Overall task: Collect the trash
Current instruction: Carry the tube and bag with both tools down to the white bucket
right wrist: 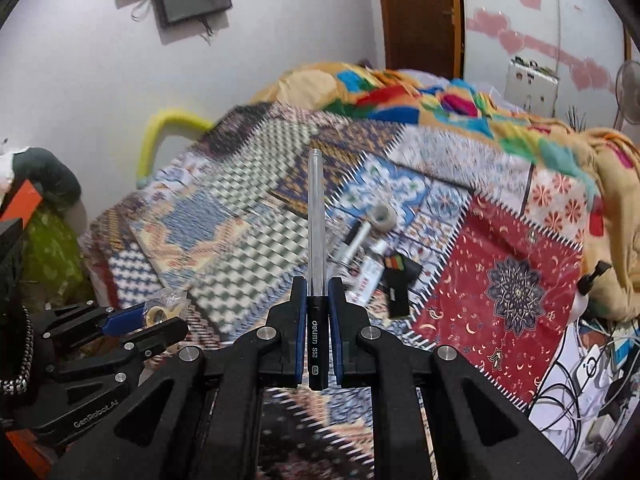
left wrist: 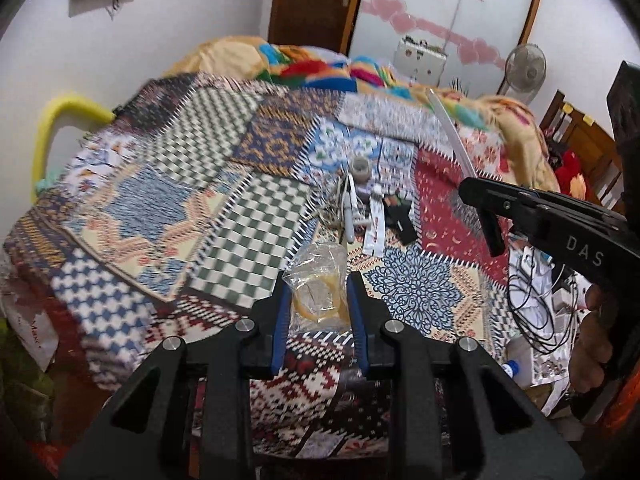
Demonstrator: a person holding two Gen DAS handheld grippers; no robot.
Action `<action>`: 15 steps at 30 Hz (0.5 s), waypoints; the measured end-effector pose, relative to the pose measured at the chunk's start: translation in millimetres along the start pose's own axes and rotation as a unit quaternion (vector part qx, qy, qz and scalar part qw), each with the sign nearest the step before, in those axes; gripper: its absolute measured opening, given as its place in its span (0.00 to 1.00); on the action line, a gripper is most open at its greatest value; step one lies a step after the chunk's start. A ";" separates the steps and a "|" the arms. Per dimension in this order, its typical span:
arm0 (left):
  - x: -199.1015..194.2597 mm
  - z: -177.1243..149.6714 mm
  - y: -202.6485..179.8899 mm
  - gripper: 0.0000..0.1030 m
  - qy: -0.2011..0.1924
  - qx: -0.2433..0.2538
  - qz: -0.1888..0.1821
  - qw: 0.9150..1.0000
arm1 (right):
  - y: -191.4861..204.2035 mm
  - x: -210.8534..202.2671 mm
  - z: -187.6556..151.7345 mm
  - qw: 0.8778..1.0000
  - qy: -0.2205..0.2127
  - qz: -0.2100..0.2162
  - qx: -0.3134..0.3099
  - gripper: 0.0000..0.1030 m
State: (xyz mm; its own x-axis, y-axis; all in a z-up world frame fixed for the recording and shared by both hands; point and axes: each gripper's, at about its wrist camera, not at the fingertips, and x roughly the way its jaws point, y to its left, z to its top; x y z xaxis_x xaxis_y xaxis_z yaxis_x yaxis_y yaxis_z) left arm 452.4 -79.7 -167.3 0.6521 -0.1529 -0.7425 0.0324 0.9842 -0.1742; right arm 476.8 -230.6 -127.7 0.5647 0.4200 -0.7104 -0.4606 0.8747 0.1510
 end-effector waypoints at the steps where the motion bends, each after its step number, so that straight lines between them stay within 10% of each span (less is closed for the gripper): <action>1: -8.2 -0.1 2.0 0.26 -0.005 -0.001 0.002 1.000 | 7.5 -8.0 1.8 1.000 -0.006 0.002 -0.002 0.09; 15: -147.8 -34.5 67.8 0.26 -0.078 -0.042 0.058 0.994 | 113.0 -78.5 3.1 0.997 -0.047 0.037 -0.054 0.09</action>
State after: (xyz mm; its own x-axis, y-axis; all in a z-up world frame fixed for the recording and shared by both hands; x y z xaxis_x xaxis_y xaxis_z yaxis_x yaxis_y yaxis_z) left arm 332.1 6.6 -91.7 0.7569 -0.0161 -0.6533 -0.1095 0.9825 -0.1510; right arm 382.5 -164.0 -52.6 0.5854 0.5075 -0.6322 -0.5712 0.8116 0.1227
